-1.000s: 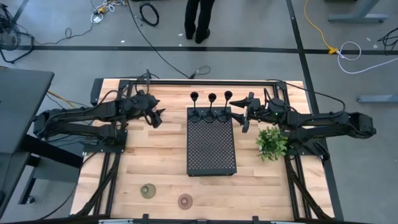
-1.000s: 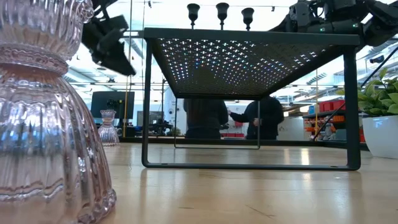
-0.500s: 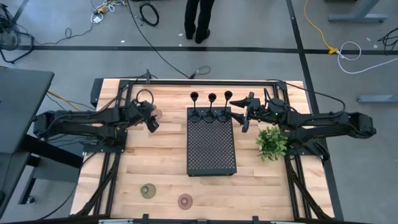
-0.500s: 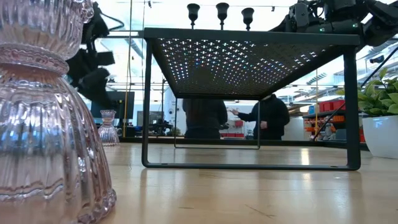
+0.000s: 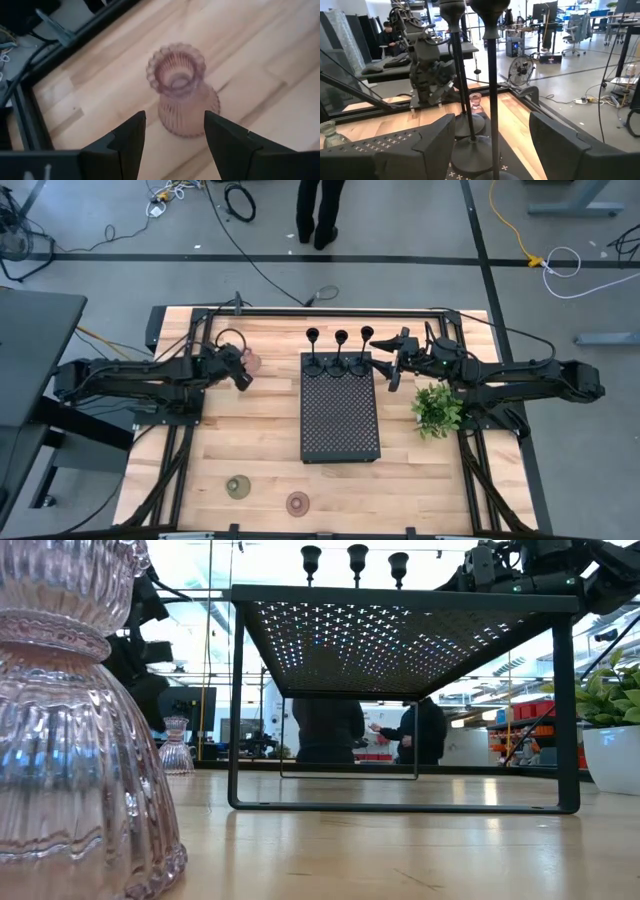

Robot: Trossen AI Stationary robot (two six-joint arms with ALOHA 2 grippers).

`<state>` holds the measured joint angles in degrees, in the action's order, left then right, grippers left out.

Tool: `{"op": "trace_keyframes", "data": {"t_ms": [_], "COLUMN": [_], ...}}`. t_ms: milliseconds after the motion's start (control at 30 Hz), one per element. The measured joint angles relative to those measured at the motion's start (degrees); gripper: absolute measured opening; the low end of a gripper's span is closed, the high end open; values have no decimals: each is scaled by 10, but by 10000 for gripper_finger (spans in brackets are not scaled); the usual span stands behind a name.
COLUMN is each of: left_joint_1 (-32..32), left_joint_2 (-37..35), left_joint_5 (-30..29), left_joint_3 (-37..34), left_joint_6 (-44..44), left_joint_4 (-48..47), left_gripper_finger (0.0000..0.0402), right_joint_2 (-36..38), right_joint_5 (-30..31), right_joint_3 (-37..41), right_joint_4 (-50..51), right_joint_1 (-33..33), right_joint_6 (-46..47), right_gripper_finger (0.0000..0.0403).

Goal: Pick & Place candle stick holders
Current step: Put the top pink glass candle holder on the shelf

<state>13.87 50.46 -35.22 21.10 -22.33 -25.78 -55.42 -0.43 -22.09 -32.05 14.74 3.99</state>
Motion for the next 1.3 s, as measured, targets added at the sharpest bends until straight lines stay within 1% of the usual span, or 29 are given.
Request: {"op": "trace_keyframes", "data": {"t_ms": [167,300,500,633,867,967,1133,1300], "left_joint_1": [0,4,5,5,5,6,20,39], "left_joint_2": [1,1,1,1,2,2,10,34], "left_joint_5": [8,2,19,10,5,-7,-10,7], "left_joint_3": [0,0,0,0,0,0,0,0], "left_joint_6": [18,19,19,19,20,20,19,8], "left_joint_4": [47,48,48,49,88,84,89,96], "left_gripper_finger": [206,206,206,209,250,265,272,273], "right_joint_2": [0,0,0,0,0,0,0,0], "right_joint_5": [0,0,0,0,0,0,0,-3], "right_joint_3": [0,0,0,0,0,0,0,0], "right_joint_4": [0,0,0,0,0,0,0,0], "right_joint_1": [0,0,0,0,0,0,0,0], "right_joint_6": [0,0,0,0,0,0,0,0], "right_gripper_finger": [256,256,256,256,256,256,256,256]}}
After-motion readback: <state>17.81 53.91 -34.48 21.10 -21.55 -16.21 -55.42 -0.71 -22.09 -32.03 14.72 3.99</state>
